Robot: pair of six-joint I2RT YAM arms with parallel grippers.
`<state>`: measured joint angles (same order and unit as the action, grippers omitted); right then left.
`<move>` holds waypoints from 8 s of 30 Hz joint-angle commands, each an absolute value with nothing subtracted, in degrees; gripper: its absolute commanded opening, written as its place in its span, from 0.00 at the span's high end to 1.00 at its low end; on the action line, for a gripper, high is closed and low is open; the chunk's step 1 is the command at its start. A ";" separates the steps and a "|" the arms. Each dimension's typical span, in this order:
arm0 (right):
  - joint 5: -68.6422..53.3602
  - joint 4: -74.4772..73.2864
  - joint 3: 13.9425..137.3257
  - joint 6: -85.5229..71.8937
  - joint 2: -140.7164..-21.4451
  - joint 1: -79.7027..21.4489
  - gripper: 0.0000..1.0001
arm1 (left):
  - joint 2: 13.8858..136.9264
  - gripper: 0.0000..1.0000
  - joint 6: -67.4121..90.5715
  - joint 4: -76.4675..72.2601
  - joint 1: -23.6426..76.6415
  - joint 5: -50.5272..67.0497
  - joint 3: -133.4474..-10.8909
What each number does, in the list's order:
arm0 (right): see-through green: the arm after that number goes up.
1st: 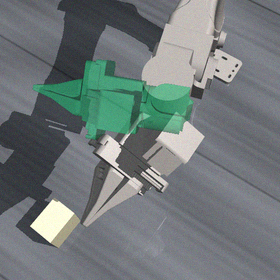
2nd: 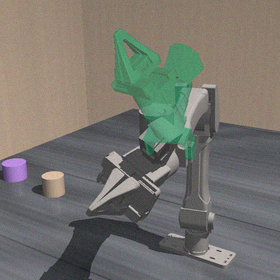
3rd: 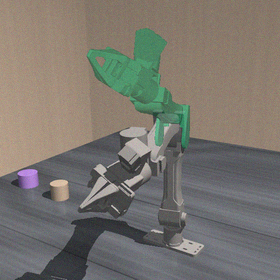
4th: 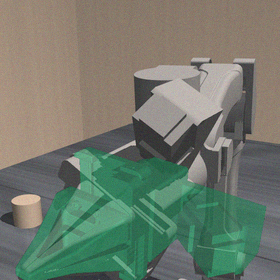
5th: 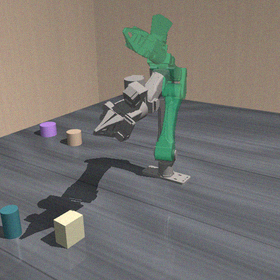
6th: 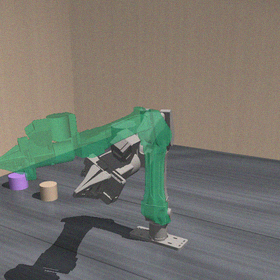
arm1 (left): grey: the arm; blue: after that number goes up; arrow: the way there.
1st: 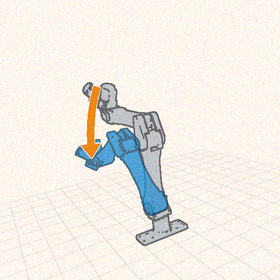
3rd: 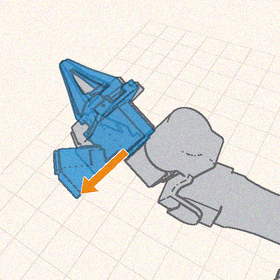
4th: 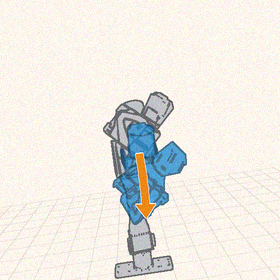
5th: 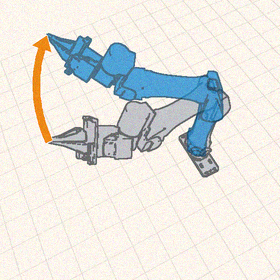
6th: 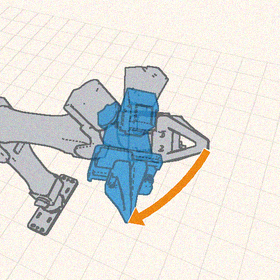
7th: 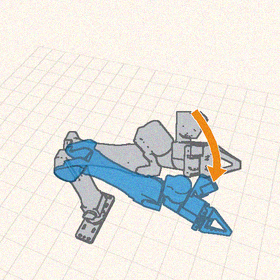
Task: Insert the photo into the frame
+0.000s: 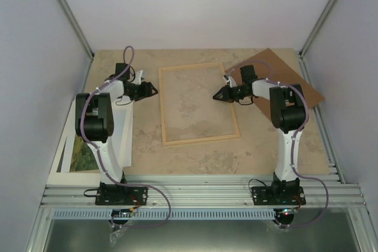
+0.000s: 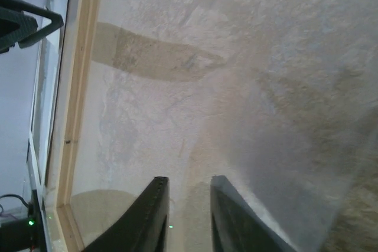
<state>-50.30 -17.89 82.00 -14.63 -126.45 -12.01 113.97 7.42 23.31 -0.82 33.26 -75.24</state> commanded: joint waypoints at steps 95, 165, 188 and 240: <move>-39.29 -10.41 72.80 -17.04 -118.61 -10.73 0.53 | 114.13 0.52 2.50 23.31 -0.53 37.85 -71.76; -36.64 -41.05 74.35 19.59 -103.08 1.80 0.23 | 97.50 0.18 -8.70 29.05 7.78 16.35 -68.93; -40.61 -31.22 74.31 9.10 -104.26 -6.77 0.24 | 97.09 0.29 -7.66 38.54 -4.44 -0.24 -65.27; -40.89 -30.61 74.27 8.00 -104.24 -6.68 0.24 | 97.45 0.80 -6.01 34.94 -0.97 -2.60 -63.46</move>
<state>-40.16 -31.48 74.50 8.47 -104.73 -6.61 98.26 -5.98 35.97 -0.95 -1.37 -61.58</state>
